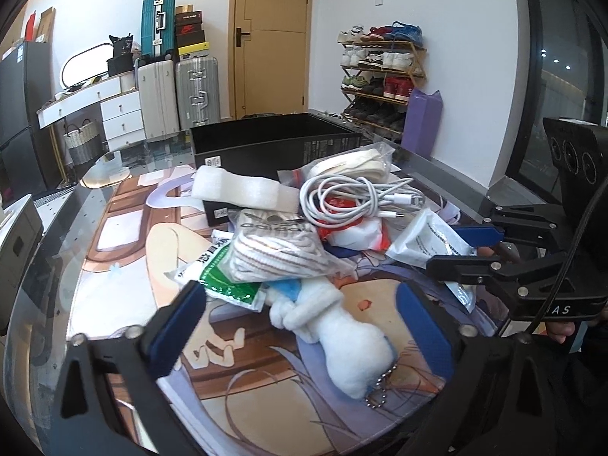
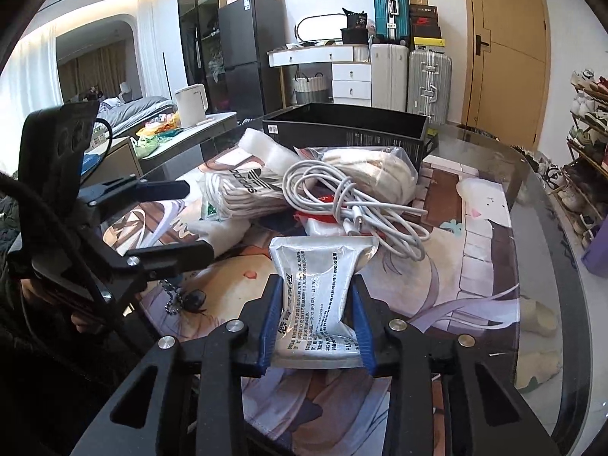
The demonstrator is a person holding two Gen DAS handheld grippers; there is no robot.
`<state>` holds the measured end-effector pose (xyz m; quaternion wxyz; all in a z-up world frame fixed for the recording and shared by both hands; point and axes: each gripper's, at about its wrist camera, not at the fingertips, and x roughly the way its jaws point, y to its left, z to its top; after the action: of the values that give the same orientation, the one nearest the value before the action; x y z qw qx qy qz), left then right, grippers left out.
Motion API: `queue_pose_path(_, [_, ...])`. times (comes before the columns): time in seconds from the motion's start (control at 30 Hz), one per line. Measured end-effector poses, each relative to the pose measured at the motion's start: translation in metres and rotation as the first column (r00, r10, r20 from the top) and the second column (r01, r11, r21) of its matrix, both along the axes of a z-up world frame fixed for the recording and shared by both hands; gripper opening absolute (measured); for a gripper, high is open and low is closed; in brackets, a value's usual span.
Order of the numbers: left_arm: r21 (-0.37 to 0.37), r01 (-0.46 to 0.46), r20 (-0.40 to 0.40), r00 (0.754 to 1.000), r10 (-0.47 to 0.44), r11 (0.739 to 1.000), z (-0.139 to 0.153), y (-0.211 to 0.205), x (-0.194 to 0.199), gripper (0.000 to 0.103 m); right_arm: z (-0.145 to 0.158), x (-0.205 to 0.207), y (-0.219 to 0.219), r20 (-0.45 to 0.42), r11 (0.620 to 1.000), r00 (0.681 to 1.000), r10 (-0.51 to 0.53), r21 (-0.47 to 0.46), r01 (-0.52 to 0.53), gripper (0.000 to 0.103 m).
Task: Organize soft objects
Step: 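Close the left tool on the white plush toy while the right tool holds the packet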
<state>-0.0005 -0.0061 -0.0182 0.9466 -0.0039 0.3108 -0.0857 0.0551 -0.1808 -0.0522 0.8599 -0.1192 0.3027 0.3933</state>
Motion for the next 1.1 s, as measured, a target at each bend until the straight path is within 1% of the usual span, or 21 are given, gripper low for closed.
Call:
queue_pose_path(0.07, [0.005,0.004,-0.008,1.0,-0.004,1.0,0.0,-0.001,0.001,0.083,0.001,-0.001,0.001,0.002,1.0,1.0,0.001,0.002,-0.001,0.035])
queue_pose_path(0.1, [0.007,0.006,-0.01,1.0,-0.006,1.0,-0.001,-0.002,0.0,0.08,0.001,-0.001,0.001,0.003,1.0,1.0,0.001,0.004,-0.001,0.035])
queue_pose_path(0.17, [0.01,0.015,-0.017,1.0,-0.015,1.0,-0.003,-0.004,0.0,0.067,0.002,-0.001,0.0,0.004,1.0,1.0,-0.002,0.009,0.002,0.035])
queue_pose_path(0.3, [0.006,0.039,-0.013,0.999,-0.039,0.999,-0.003,-0.008,-0.003,0.058,0.002,-0.001,-0.001,0.005,1.0,1.0,-0.008,0.013,0.008,0.035])
queue_pose_path(0.37, [0.009,0.047,-0.015,0.999,-0.047,0.999,-0.003,-0.01,-0.003,0.05,0.002,-0.001,-0.002,0.005,1.0,1.0,-0.009,0.015,0.009,0.035])
queue_pose_path(0.57, [0.023,0.055,-0.04,0.998,-0.054,0.998,-0.007,-0.015,-0.003,0.05,0.001,0.0,-0.001,0.003,1.0,1.0,-0.002,0.013,0.002,0.036])
queue_pose_path(0.8, [0.02,0.064,-0.07,0.996,-0.062,0.998,-0.012,-0.015,0.0,0.053,0.001,-0.001,0.001,0.003,1.0,1.0,0.004,0.011,-0.004,0.036])
queue_pose_path(0.9, [0.009,0.067,-0.066,0.996,-0.066,0.998,-0.013,-0.015,0.0,0.051,0.001,0.0,0.001,0.004,1.0,1.0,0.003,0.012,-0.003,0.036])
queue_pose_path(0.93, [0.009,0.068,-0.064,0.996,-0.067,0.998,-0.012,-0.016,-0.001,0.049,0.001,0.0,0.001,0.004,1.0,1.0,0.003,0.014,-0.003,0.036])
queue_pose_path(1.07, [0.013,0.082,-0.048,0.996,-0.082,0.997,-0.009,-0.017,-0.005,0.03,0.001,0.0,0.001,0.007,1.0,1.0,0.002,0.02,-0.002,0.036])
queue_pose_path(1.1, [0.017,0.079,-0.043,0.996,-0.078,0.997,-0.009,-0.017,-0.006,0.024,0.002,-0.001,0.001,0.007,1.0,1.0,0.002,0.022,-0.002,0.036])
